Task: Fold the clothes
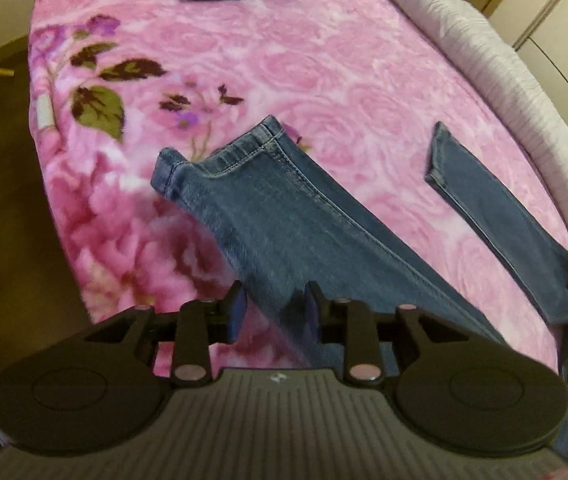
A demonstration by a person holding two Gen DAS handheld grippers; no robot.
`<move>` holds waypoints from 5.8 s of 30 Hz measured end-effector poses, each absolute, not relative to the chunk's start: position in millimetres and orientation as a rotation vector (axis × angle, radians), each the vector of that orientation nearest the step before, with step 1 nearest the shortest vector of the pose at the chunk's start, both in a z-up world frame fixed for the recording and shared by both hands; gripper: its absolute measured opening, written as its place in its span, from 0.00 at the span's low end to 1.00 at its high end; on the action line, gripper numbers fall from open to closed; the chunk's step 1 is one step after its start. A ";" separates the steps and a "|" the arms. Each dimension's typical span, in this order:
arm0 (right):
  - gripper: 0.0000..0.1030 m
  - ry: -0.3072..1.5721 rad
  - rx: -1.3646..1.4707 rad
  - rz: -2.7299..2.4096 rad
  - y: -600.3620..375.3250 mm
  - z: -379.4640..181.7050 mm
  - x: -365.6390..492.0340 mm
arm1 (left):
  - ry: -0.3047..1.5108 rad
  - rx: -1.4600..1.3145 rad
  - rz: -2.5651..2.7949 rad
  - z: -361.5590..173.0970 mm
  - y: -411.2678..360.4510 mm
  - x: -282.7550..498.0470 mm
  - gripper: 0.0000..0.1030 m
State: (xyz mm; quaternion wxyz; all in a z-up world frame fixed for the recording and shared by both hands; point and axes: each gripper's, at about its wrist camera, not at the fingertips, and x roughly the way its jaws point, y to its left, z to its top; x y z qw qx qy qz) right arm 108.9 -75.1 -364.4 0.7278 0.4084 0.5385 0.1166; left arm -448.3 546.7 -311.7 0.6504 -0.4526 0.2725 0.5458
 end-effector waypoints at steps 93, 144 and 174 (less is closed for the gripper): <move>0.28 1.285 1.029 0.223 328.8 -394.5 67.5 | 0.739 -1.063 0.657 -331.5 769.0 -208.7 0.15; 0.13 1.285 1.103 0.273 315.7 -393.9 55.7 | 0.411 -1.011 0.423 -333.8 758.4 -153.0 0.06; 0.61 1.181 -0.108 0.277 137.5 -294.2 28.5 | 0.949 -0.476 0.443 -287.9 648.8 -232.0 0.20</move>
